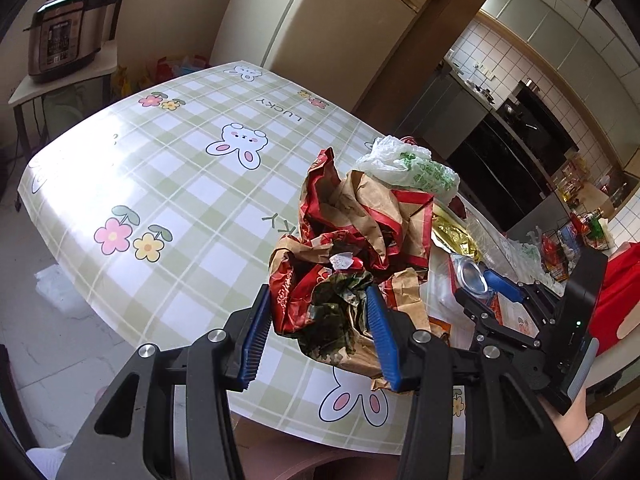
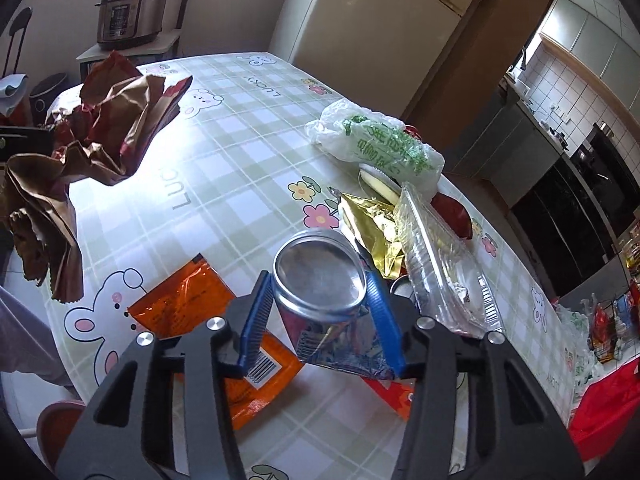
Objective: Collect trash
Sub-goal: 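Lift the wrappers with the left gripper and drop them into the bin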
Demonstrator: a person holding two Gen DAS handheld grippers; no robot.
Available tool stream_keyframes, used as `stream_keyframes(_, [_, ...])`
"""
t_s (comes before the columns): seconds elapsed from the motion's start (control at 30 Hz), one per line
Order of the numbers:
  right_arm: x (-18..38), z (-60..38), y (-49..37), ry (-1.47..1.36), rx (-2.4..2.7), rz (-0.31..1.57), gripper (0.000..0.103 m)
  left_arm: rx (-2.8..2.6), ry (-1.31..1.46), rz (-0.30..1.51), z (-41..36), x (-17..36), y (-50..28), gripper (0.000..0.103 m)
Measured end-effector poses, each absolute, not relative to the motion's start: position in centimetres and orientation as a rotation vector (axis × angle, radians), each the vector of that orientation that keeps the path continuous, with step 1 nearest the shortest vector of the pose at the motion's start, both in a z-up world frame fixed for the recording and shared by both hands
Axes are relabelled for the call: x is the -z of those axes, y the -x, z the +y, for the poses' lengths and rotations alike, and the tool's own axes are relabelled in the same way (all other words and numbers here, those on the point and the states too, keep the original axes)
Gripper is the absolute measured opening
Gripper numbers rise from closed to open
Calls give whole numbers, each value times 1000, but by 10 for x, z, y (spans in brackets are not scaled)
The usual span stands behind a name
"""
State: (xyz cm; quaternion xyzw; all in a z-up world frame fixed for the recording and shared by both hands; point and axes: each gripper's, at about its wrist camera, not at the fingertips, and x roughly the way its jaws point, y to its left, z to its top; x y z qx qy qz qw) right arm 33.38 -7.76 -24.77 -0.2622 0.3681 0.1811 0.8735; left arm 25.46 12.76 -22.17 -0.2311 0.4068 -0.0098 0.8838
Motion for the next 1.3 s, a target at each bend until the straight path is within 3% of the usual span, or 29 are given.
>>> stream_keyframes(0.07, [241, -78, -329, 528, -394, 757, 26, 19, 463, 840, 128, 219, -251, 46])
stream_keyframes(0.13, [235, -78, -325, 499, -417, 768, 20, 18, 455, 832, 127, 215, -248, 46])
stream_keyframes(0.2, [233, -78, -323, 479, -433, 784, 7, 17, 461, 826, 128, 213, -244, 46])
stream_keyframes(0.77, [221, -90, -306, 401, -421, 781, 5, 16, 456, 810, 131, 209, -227, 46])
stream_keyframes(0.83, [225, -95, -308, 388, -414, 798, 11, 22, 460, 815, 130, 212, -229, 46])
stream_keyframes(0.9, [228, -98, -309, 393, -406, 804, 25, 27, 463, 821, 129, 216, -230, 46])
stream_keyframes(1.13, [241, -90, -311, 480, -400, 789, 40, 35, 473, 843, 127, 228, -235, 46])
stream_keyframes(1.3, [256, -77, -320, 616, -356, 773, 57, 33, 484, 852, 127, 233, -237, 46])
